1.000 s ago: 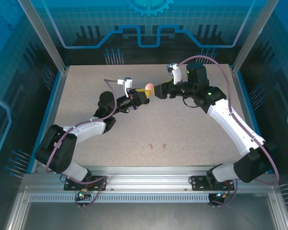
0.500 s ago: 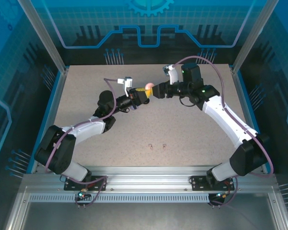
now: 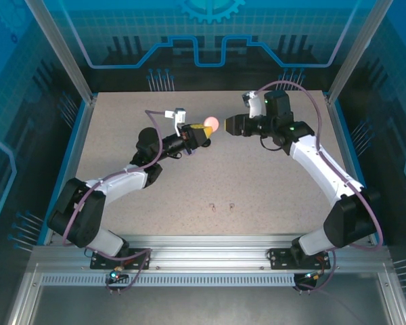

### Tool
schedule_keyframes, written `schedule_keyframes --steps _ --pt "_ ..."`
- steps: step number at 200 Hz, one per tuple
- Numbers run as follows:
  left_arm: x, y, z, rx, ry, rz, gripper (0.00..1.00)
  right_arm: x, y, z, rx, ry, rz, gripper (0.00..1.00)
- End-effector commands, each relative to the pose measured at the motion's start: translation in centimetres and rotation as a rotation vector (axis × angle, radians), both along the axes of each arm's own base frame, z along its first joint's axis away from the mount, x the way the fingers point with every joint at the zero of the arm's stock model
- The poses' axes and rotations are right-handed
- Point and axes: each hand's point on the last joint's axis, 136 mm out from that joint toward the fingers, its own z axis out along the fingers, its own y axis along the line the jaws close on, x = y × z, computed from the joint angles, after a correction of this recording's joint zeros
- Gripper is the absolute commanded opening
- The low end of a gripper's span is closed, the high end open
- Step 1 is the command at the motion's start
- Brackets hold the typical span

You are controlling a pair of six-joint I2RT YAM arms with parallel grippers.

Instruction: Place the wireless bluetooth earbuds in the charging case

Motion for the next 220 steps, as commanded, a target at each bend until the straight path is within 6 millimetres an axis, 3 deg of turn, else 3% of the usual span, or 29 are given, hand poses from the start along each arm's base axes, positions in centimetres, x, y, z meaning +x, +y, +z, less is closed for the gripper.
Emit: schedule_keyframes --steps 1,38,94,163,220 --pt "-0.9 0.0 2.9 -0.037 -0.071 -0.027 0.0 -0.9 -0.5 1.7 0.059 -0.026 0.017 0.54" --pt "-0.8 -0.1 2.8 -0.038 -0.069 -0.028 0.0 -3.3 1.9 4.6 0.13 -0.069 0.162 0.59" --pt "-0.7 -0.1 3.0 -0.039 -0.072 -0.029 0.0 -3.4 4.6 4.7 0.084 -0.075 0.205 0.6" --pt "-0.9 -0.1 3.4 -0.044 -0.079 -0.035 0.0 -0.8 3.0 1.4 0.045 -0.014 0.099 0.55" --pt "-1.0 -0.2 3.4 -0.044 -0.078 -0.041 0.0 0.1 2.2 1.5 0.074 -0.003 0.054 0.52"
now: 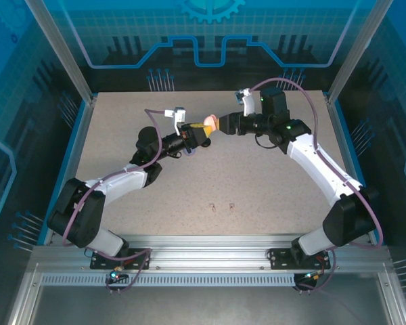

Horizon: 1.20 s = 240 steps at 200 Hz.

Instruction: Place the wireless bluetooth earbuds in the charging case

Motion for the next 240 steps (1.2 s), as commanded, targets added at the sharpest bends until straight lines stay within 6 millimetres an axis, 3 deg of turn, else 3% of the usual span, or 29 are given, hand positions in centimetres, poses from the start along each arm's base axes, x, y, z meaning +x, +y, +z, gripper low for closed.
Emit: schedule_keyframes --steps 1,96,195,240 --pt "-1.1 -0.2 3.2 -0.04 -0.091 -0.037 0.0 1.0 -0.5 -0.5 0.004 0.014 -0.04 0.52" --pt "-1.1 -0.2 3.2 -0.045 -0.097 -0.038 0.0 -0.4 0.2 0.9 0.063 0.007 0.026 0.53" --pt "-1.4 -0.4 4.3 -0.102 -0.117 -0.075 0.0 -0.7 0.6 -0.4 0.126 0.073 0.096 0.46" --pt "-1.5 -0.5 4.0 -0.097 -0.108 -0.087 0.0 -0.7 0.9 0.2 0.149 0.069 0.11 0.45"
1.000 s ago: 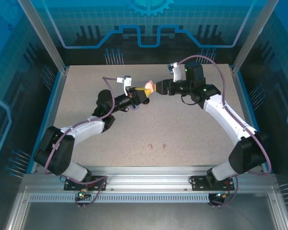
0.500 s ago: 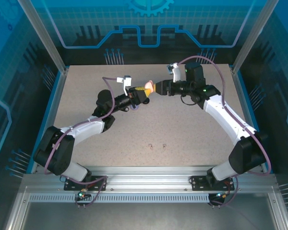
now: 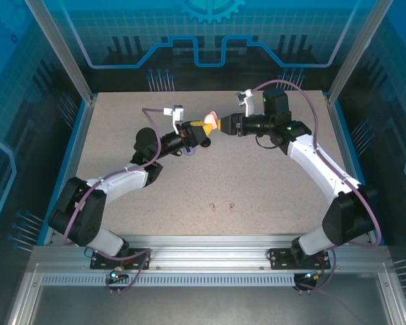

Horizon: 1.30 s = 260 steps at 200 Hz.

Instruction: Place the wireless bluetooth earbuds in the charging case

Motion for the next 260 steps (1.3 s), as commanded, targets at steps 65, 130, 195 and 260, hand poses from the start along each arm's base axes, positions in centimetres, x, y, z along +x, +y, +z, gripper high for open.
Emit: schedule_keyframes --steps 65,130,195,260 --pt "-0.8 -0.8 1.4 -0.024 -0.044 -0.053 0.0 0.6 0.7 0.5 0.042 0.007 0.027 0.3" --pt "-0.7 -1.1 0.0 -0.01 -0.009 -0.058 0.0 0.6 0.7 1.3 0.05 -0.004 0.024 0.02" --pt "0.7 0.2 -0.8 0.02 0.0 0.028 0.41 1.4 -0.5 0.8 -0.027 -0.01 -0.053 0.0" --pt "2.0 2.2 0.2 0.093 -0.003 0.054 0.5 2.8 -2.3 0.9 -0.108 -0.03 -0.103 0.0"
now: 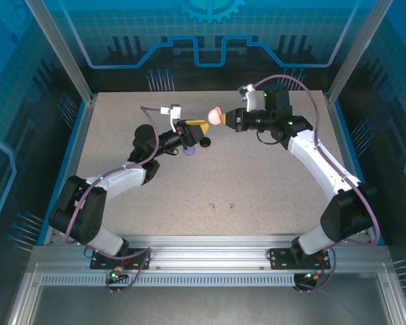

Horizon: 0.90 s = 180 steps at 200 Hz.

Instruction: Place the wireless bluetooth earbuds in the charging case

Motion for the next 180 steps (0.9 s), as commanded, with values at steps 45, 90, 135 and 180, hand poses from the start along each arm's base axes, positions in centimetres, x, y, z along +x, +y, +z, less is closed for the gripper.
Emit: schedule_keyframes --steps 45,90,135,180 --pt "0.2 0.0 2.8 0.179 -0.078 -0.075 0.54 1.4 -2.0 0.6 -0.165 -0.07 -0.022 0.0" --pt "0.1 -0.5 2.9 0.309 -0.079 -0.193 0.54 1.9 -3.0 0.3 -0.278 -0.117 -0.028 0.0" --pt "0.3 -0.4 2.5 0.385 -0.048 -0.291 0.54 1.7 -3.2 0.0 -0.344 -0.161 0.004 0.0" --pt "0.6 -0.8 1.7 0.421 -0.013 -0.36 0.54 1.5 -2.6 -0.3 -0.367 -0.186 0.045 0.0"
